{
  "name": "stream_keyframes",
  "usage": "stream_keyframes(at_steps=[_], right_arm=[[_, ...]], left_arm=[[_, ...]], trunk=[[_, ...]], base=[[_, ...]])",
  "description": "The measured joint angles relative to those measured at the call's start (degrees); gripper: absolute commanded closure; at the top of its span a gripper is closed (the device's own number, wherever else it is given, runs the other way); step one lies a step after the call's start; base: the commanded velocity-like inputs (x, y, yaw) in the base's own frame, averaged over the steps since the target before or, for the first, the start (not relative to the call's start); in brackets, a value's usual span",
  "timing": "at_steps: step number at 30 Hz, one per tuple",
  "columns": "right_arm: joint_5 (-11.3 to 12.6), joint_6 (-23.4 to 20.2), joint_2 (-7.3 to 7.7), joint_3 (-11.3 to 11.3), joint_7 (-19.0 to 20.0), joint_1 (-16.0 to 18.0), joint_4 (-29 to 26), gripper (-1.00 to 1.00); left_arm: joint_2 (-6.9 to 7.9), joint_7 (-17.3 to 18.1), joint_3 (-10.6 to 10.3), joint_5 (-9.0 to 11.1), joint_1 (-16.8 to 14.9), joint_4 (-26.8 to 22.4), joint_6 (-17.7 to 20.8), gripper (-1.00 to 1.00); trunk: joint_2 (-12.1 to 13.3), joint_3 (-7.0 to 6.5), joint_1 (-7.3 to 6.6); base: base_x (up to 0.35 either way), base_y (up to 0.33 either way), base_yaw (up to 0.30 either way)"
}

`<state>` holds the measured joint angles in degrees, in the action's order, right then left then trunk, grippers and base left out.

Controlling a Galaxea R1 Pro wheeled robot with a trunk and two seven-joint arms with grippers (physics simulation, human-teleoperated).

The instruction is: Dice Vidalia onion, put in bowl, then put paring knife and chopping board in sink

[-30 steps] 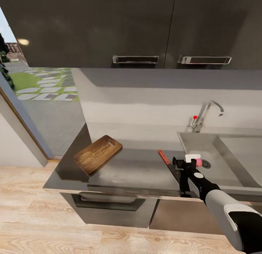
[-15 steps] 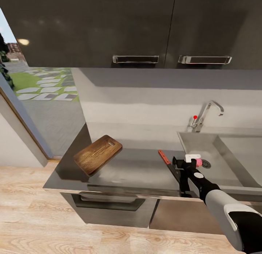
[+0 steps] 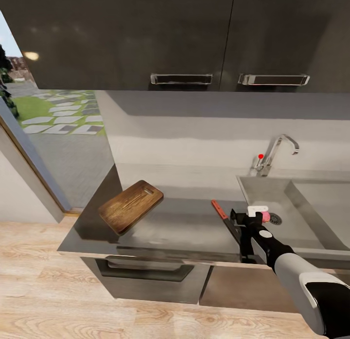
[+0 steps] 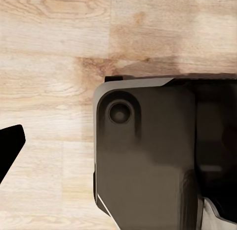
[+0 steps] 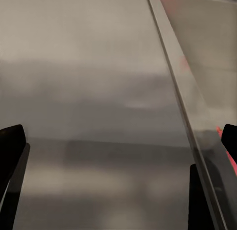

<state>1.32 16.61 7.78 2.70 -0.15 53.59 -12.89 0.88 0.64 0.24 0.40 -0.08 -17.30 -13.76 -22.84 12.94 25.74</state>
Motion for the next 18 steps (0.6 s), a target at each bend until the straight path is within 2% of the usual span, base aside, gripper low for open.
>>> stream_keyframes(at_steps=[18], right_arm=[[0.1, 0.0, -0.06, -0.2, -0.1, 0.0, 2.1, -1.0]], left_arm=[[0.0, 0.0, 0.0, 0.0, 0.0, 0.0, 0.0, -1.0]], trunk=[[0.0, -1.21, 0.0]], base=[[0.0, 0.0, 0.0]])
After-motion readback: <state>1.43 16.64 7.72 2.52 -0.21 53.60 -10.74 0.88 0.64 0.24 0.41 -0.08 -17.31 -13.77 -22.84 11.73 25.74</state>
